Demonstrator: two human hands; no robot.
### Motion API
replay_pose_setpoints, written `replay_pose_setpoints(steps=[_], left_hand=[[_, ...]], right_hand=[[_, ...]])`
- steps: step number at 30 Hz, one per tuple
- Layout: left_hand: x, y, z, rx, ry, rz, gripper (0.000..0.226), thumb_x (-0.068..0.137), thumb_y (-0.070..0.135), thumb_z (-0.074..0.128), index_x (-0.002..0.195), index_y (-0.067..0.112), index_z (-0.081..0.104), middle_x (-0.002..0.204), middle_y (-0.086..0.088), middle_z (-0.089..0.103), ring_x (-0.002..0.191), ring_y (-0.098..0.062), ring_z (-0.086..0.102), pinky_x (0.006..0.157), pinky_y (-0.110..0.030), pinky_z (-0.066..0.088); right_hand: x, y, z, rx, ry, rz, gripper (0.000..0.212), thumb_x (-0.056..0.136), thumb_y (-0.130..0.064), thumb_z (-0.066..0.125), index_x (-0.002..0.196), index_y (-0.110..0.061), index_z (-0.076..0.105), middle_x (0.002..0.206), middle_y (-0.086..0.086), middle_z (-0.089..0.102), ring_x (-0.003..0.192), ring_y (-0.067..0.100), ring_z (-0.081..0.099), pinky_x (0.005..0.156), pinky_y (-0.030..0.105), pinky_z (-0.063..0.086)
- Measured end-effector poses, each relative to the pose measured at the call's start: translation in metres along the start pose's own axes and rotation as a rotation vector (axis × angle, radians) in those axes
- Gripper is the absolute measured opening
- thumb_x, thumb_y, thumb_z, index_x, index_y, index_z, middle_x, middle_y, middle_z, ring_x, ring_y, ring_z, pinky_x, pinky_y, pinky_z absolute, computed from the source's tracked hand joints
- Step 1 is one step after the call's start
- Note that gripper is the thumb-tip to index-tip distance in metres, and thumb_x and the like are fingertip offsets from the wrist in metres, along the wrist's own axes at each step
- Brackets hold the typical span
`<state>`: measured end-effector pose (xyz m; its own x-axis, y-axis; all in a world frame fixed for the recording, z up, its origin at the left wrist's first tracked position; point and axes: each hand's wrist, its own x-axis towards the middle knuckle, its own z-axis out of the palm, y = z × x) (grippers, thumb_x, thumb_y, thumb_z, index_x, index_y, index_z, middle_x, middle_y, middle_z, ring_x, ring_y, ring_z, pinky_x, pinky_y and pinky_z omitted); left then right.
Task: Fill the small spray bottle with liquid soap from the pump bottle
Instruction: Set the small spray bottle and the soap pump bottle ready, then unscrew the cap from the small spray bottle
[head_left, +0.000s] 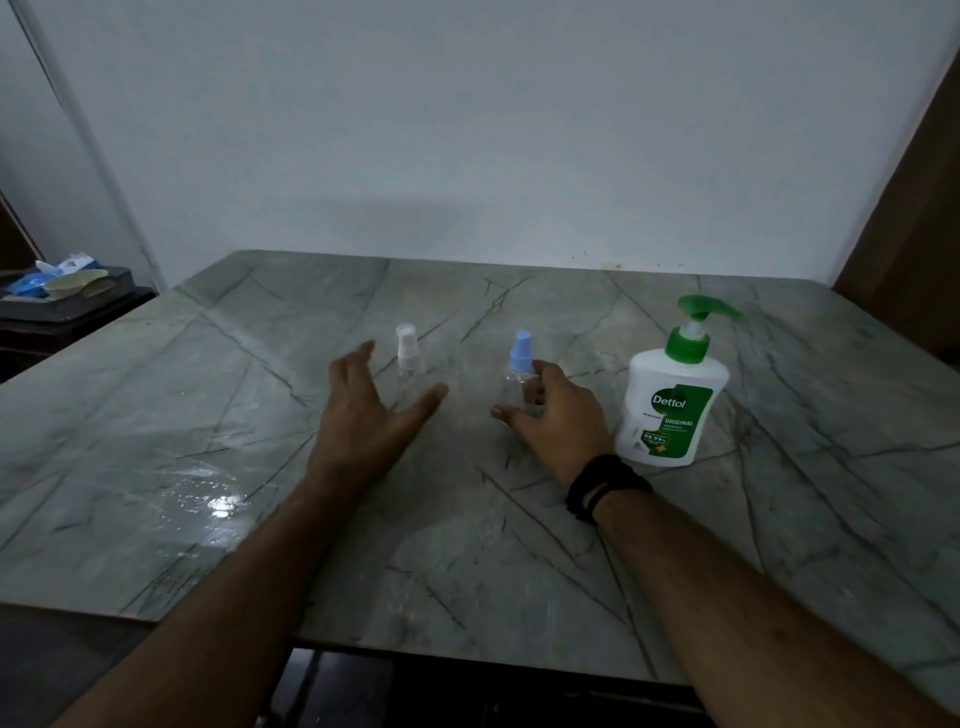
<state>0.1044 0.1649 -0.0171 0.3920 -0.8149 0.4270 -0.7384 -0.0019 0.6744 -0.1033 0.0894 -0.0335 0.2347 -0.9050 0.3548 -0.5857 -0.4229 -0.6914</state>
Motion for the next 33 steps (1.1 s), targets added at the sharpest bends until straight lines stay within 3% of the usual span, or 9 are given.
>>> replay_pose_setpoints(steps=[4,6,8,11,14,19,22,27,33], left_hand=[[-0.016,0.022,-0.009,-0.068,0.216,0.214,0.055,0.086,0.053,0.059,0.122,0.013,0.045,0.121,-0.005,0.040,0.095,-0.008,0.046,0.077,-0.021,0.044],[-0.029,0.042,-0.001,-0.084,0.173,0.378,0.031,0.089,0.037,0.059,0.111,0.016,0.050,0.110,0.002,0.046,0.072,-0.004,0.048,0.061,-0.011,0.039],[-0.036,0.061,0.015,-0.106,0.058,0.425,0.022,0.091,0.026,0.056,0.112,0.020,0.055,0.113,0.006,0.050,0.063,-0.007,0.053,0.056,-0.013,0.044],[-0.023,0.081,0.036,-0.172,-0.094,0.232,0.038,0.095,0.022,0.054,0.133,0.023,0.049,0.136,0.005,0.047,0.082,-0.006,0.062,0.073,-0.018,0.052],[-0.004,0.088,0.048,-0.232,-0.244,0.026,0.047,0.099,0.025,0.050,0.144,0.020,0.039,0.143,-0.001,0.047,0.115,-0.023,0.057,0.097,-0.041,0.048],[0.010,0.089,0.054,-0.358,-0.298,0.052,0.039,0.099,0.019,0.050,0.138,0.019,0.050,0.121,-0.003,0.064,0.104,-0.027,0.063,0.072,-0.021,0.051],[0.012,0.086,0.056,-0.425,-0.236,0.047,0.034,0.094,0.016,0.058,0.128,0.017,0.059,0.117,0.004,0.066,0.106,-0.012,0.062,0.086,-0.035,0.054],[0.012,0.089,0.058,-0.329,-0.101,0.046,0.034,0.082,0.034,0.073,0.113,0.027,0.061,0.100,0.015,0.061,0.092,-0.004,0.059,0.077,-0.023,0.049],[0.005,0.084,0.051,-0.298,-0.133,0.072,0.034,0.090,0.053,0.054,0.104,0.027,0.070,0.099,0.004,0.059,0.092,-0.010,0.057,0.078,-0.033,0.049]], right_hand=[[0.003,0.000,0.000,0.008,-0.022,0.024,0.070,0.081,-0.046,0.077,0.138,-0.015,0.050,0.116,0.001,0.068,0.104,0.019,0.064,0.085,0.027,0.045],[0.005,-0.001,0.000,0.010,-0.035,0.050,0.066,0.081,-0.046,0.077,0.134,-0.016,0.052,0.112,-0.002,0.068,0.102,0.019,0.064,0.085,0.029,0.047],[0.005,-0.001,0.001,-0.001,-0.037,0.047,0.062,0.082,-0.046,0.075,0.131,-0.017,0.053,0.112,-0.002,0.069,0.102,0.019,0.065,0.088,0.032,0.050],[0.003,0.000,0.001,-0.005,-0.021,0.029,0.055,0.085,-0.043,0.072,0.130,-0.017,0.053,0.113,0.001,0.070,0.102,0.021,0.066,0.090,0.038,0.052],[0.002,0.001,-0.001,0.006,-0.022,0.023,0.055,0.087,-0.040,0.071,0.132,-0.015,0.053,0.116,0.003,0.069,0.105,0.022,0.065,0.091,0.040,0.052],[0.002,0.001,-0.001,0.009,-0.014,0.016,0.051,0.088,-0.040,0.069,0.131,-0.017,0.054,0.114,0.003,0.069,0.105,0.023,0.064,0.083,0.030,0.047],[0.001,0.000,0.000,0.012,-0.003,0.014,0.056,0.086,-0.047,0.070,0.131,-0.019,0.053,0.114,0.001,0.069,0.104,0.021,0.064,0.083,0.030,0.048],[0.000,0.000,0.000,-0.012,0.014,0.007,0.059,0.085,-0.046,0.073,0.133,-0.020,0.052,0.115,0.001,0.069,0.105,0.019,0.065,0.088,0.033,0.051],[0.001,-0.003,-0.002,-0.005,-0.015,0.031,0.063,0.084,-0.050,0.072,0.135,-0.019,0.052,0.117,0.001,0.068,0.107,0.019,0.064,0.093,0.039,0.053]])
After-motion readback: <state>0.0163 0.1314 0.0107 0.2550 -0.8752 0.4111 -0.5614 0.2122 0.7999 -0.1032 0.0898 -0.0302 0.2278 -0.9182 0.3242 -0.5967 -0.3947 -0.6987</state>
